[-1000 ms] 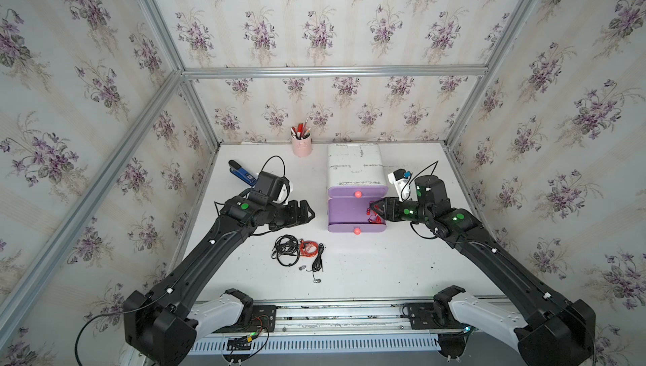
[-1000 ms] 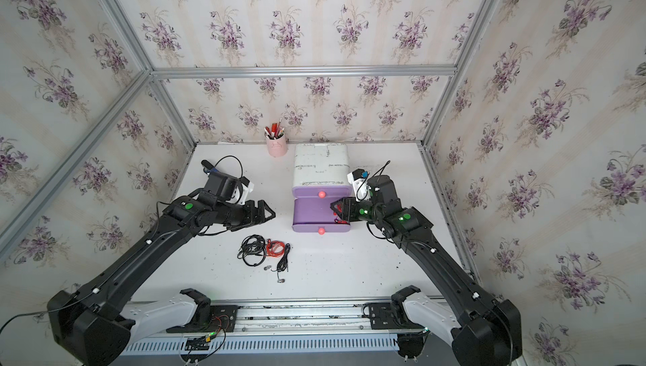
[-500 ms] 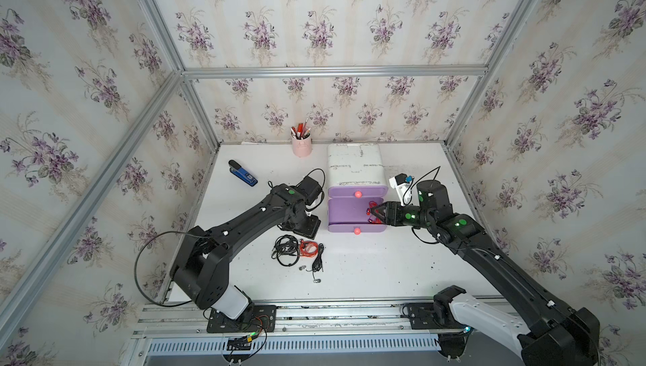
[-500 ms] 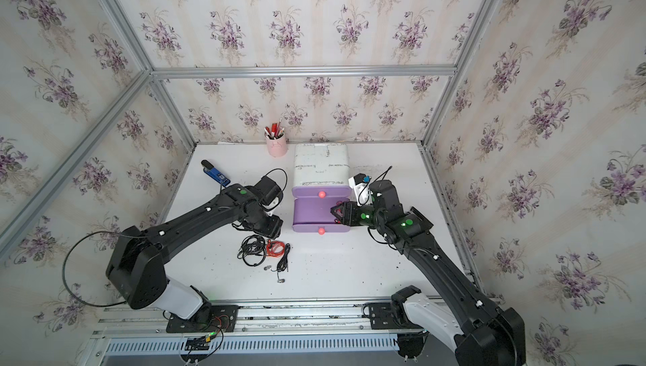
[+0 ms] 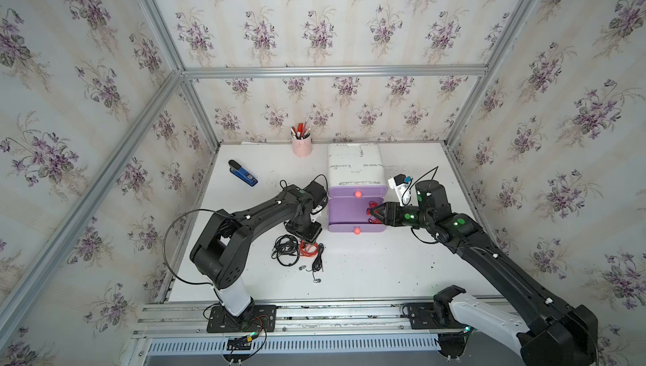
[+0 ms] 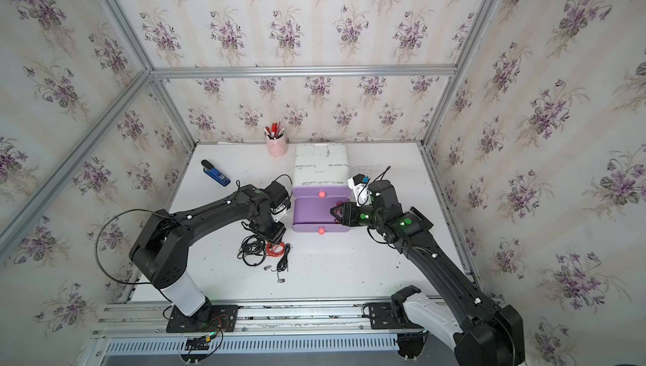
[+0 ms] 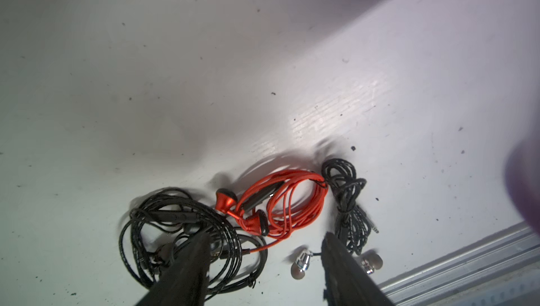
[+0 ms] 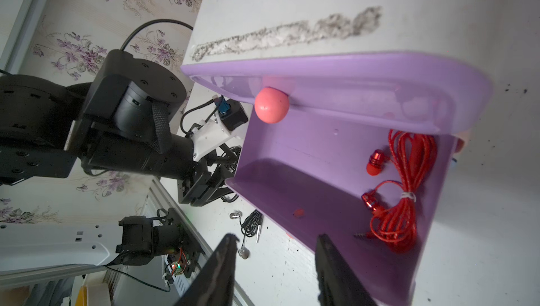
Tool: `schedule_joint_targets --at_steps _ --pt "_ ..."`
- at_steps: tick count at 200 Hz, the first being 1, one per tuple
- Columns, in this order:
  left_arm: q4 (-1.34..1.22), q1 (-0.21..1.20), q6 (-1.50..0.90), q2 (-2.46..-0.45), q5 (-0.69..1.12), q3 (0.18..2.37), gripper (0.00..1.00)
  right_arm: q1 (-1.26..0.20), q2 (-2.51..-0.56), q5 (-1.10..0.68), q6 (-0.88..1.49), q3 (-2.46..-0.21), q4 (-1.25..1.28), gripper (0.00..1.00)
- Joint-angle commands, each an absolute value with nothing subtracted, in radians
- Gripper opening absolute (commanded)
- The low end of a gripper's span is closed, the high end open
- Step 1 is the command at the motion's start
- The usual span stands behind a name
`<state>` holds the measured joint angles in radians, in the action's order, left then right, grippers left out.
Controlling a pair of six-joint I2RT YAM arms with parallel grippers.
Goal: Place the wired earphones into the drawer by color
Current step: Pick up the wired earphones from the center of the board.
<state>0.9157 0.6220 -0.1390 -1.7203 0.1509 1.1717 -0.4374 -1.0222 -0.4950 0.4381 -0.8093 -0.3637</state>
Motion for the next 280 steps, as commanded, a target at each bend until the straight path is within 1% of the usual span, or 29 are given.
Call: schedule_joint_targets --at_steps 1,22,76,106,109,115,147,170,171,187,203,216,237,280 --pt "0.890 0.623 -0.126 -1.732 0.176 1.152 0.64 -0.437 -1.029 -0.498 0.431 -0.815 -0.358 0.47" --pt "0.874 0.623 -0.138 -1.757 0.171 1.145 0.63 -0.437 -1.036 -0.499 0.435 -0.815 -0.351 0.47" --pt "0.839 0.622 -0.146 -1.779 0.135 1.143 0.56 -0.438 -1.030 -0.493 0.437 -0.809 -0.356 0.47" --pt "0.837 0.623 -0.142 -1.789 0.122 1.152 0.56 -0.438 -1.026 -0.492 0.439 -0.802 -0.353 0.47" --pt "0.840 0.622 -0.142 -1.789 0.119 1.154 0.52 -0.438 -1.026 -0.492 0.439 -0.801 -0.353 0.47" --pt "0.842 0.623 -0.141 -1.792 0.114 1.157 0.51 -0.438 -1.027 -0.492 0.439 -0.800 -0.352 0.47" --pt "0.857 0.622 -0.137 -1.780 0.109 1.161 0.51 -0.438 -1.026 -0.492 0.439 -0.799 -0.352 0.47" --pt "0.883 0.623 -0.153 -1.764 0.101 1.163 0.55 -0.438 -1.024 -0.494 0.437 -0.796 -0.354 0.47" --pt "0.883 0.622 -0.154 -1.762 0.100 1.161 0.56 -0.439 -1.024 -0.494 0.437 -0.796 -0.353 0.47" --pt "0.879 0.623 -0.189 -1.712 0.095 1.143 0.68 -0.437 -1.020 -0.494 0.439 -0.795 -0.352 0.47" --pt "0.868 0.622 -0.245 -1.654 0.109 1.119 0.71 -0.438 -1.021 -0.495 0.439 -0.791 -0.349 0.47" --pt "0.853 0.630 -0.289 -1.617 0.144 1.097 0.71 -0.438 -1.021 -0.494 0.440 -0.788 -0.346 0.47" --pt "0.851 0.666 -0.364 -1.566 0.141 1.060 0.70 -0.438 -1.020 -0.495 0.442 -0.784 -0.343 0.47" --pt "0.790 0.704 -0.623 -1.509 0.189 0.948 0.59 -0.438 -1.014 -0.501 0.445 -0.770 -0.334 0.47"
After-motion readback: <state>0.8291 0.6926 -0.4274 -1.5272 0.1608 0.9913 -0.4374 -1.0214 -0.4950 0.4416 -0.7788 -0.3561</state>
